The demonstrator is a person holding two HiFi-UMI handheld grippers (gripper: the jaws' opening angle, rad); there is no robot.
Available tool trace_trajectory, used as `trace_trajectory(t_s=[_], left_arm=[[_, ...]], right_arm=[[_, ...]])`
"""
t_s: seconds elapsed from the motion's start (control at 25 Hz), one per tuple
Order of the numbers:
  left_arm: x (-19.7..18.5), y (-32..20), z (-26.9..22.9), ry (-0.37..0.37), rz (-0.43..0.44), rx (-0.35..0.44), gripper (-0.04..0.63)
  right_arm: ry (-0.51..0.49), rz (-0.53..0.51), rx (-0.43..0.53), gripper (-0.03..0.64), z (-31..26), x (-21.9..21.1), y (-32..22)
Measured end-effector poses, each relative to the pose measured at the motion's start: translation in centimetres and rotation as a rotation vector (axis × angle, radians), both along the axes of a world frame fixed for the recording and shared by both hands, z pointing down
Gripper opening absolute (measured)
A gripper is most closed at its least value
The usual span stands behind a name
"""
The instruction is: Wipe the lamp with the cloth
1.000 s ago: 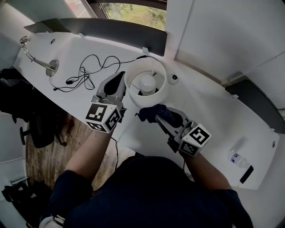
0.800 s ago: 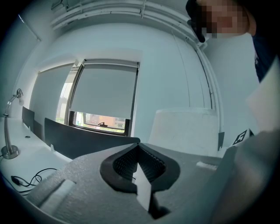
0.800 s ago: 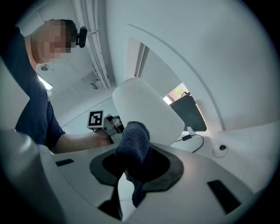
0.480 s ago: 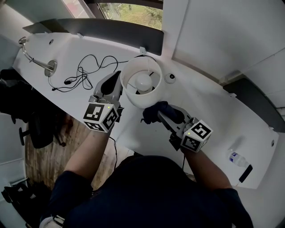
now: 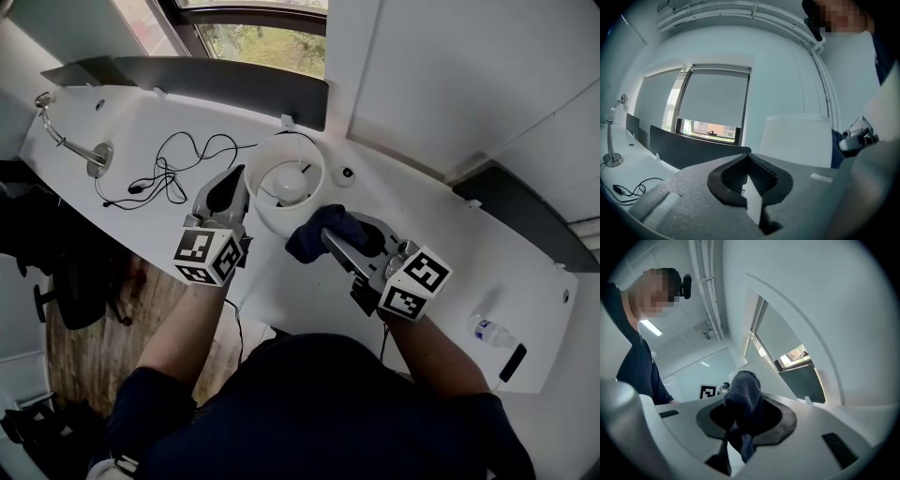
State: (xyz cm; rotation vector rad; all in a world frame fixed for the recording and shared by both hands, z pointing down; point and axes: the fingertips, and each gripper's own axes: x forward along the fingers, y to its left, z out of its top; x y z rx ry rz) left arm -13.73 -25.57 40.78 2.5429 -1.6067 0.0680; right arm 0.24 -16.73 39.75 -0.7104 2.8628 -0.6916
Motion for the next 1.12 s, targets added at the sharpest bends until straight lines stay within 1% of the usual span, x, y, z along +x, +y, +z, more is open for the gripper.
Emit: trace_trajectory(t_s=[0.2, 0.4, 0.52, 0.8, 1.12], left_arm=[[0.0, 0.3, 0.1, 0.0, -0.001, -0.002, 0.006], [0.0, 0.2, 0.2, -0.006, 0.0, -0.005, 0.006], [0.0, 0.2, 0.1, -0.011, 0.0, -0.007, 0.006], [0.1, -0.1, -0.4, -0.014, -0.004, -0.006, 0.006], [0.4, -0.5, -1.6, -0.02, -0.013, 0.008, 0.006]], right_arm=[[-0.03, -0.008, 0.067, 0.107, -4.0, -0.2, -0.3], [-0.076, 0.0, 0.091, 0.107, -6.6, 0.2, -0.8], [-0.078, 0.002, 0.107, 0.107, -7.0, 0.3, -0.9], [-0.065, 0.013, 0.071, 0.107, -3.6, 1.0, -1.3], [0.033, 0.005, 0.008, 0.107, 2.4, 2.1, -1.3]])
